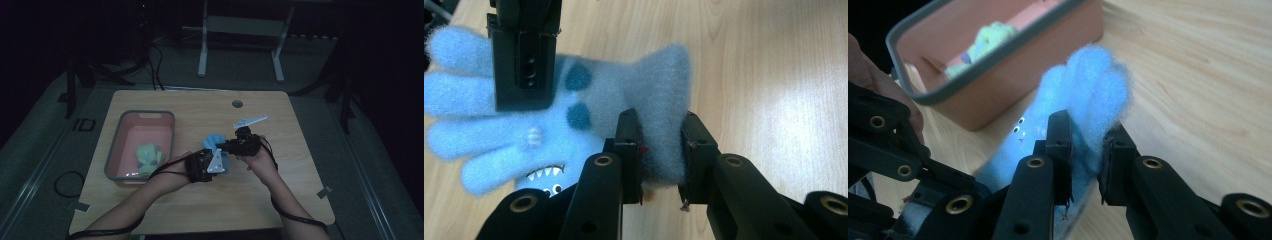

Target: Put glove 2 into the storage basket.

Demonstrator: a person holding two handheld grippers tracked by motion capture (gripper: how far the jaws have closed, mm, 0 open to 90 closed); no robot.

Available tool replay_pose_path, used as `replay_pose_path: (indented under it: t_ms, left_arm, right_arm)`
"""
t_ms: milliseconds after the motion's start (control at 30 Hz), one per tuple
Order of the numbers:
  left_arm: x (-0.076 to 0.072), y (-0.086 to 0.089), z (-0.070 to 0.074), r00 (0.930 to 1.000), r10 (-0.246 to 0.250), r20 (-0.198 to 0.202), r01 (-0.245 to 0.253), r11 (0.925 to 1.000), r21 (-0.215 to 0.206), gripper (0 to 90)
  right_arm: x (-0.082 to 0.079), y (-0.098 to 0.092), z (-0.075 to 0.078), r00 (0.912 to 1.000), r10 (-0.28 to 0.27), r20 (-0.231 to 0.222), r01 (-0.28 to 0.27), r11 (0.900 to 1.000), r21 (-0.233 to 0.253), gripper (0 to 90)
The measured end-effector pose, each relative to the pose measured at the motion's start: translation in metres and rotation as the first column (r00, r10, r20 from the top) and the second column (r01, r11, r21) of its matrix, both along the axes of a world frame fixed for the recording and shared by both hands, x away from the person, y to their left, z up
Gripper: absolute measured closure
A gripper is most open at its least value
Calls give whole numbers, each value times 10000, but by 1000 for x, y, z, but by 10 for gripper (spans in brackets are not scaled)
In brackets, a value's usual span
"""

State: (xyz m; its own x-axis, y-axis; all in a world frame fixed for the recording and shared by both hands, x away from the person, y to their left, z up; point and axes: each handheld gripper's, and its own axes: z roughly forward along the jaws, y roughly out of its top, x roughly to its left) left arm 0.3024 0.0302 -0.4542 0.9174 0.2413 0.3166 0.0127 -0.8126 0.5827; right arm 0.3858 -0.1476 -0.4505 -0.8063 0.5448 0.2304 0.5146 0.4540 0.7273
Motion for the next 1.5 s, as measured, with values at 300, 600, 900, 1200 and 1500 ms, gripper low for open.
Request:
replay_pose_path:
  t_ms: [300, 600, 900, 1200, 1500]
  left_arm:
    - [3, 23, 14, 9995, 224, 200, -227, 9996, 144, 750]
    - [4, 44, 17, 9988, 419, 242, -420, 9991, 18, 750]
    - [5, 65, 22, 9973, 695, 256, -696, 9976, 38, 750]
    - [3, 87, 24, 9954, 883, 370, -886, 9960, 79, 750]
    - [3, 118, 21, 9904, 1360, 249, -1363, 9906, 105, 749]
  right_arm:
    - [6, 27, 16, 9991, 300, 293, -301, 9995, 34, 783]
    - [11, 53, 25, 9970, 650, 415, -644, 9978, -155, 784]
    - [13, 79, 32, 9944, 924, 506, -918, 9957, -149, 784]
    - [16, 104, 35, 9913, 1216, 495, -1210, 9925, -144, 784]
    - [20, 138, 33, 9876, 1537, 316, -1539, 9881, 26, 784]
